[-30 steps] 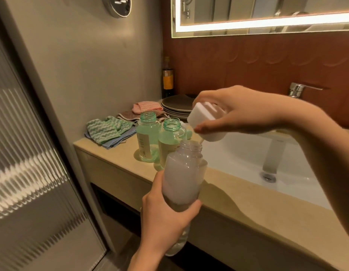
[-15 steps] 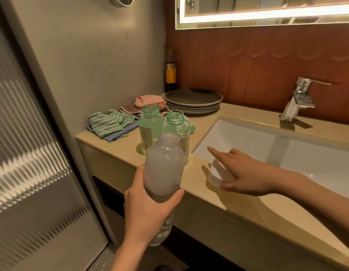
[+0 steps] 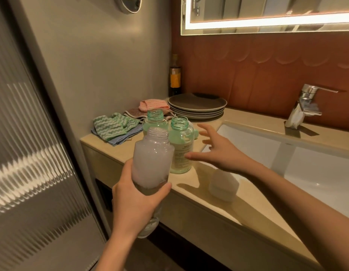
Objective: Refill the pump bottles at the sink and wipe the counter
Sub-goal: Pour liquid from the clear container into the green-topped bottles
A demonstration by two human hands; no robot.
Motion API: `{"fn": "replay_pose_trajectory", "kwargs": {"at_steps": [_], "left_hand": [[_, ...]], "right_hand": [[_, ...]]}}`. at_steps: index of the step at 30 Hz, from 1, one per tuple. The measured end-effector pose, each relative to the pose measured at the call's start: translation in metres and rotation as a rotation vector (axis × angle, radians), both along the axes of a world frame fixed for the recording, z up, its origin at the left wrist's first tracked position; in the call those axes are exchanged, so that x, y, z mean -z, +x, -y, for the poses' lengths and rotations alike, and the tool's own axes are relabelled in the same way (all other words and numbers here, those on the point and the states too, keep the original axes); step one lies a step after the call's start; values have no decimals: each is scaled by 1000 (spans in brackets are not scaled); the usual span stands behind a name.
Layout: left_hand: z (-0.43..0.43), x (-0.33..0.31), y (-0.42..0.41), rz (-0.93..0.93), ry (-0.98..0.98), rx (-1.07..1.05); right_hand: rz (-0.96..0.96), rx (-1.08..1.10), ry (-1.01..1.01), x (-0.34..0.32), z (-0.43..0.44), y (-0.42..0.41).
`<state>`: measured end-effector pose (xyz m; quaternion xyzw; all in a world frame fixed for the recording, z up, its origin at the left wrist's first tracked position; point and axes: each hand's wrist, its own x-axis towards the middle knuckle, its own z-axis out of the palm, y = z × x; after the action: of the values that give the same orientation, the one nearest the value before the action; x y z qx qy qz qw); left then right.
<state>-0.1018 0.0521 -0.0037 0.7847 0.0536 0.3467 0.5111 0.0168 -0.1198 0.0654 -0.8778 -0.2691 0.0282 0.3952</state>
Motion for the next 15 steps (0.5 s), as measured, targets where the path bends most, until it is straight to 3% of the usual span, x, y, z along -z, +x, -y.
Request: {"fn": "replay_pose_trajectory", "kwargs": {"at_steps": [5,15], "left_hand": [[-6,-13,3,-1,104,-39],[-25,-27,20,-94,267,-101]], "right_hand": [[17,-20,203,-1,-32,12],[93,5,222,4,-39,23]]}}
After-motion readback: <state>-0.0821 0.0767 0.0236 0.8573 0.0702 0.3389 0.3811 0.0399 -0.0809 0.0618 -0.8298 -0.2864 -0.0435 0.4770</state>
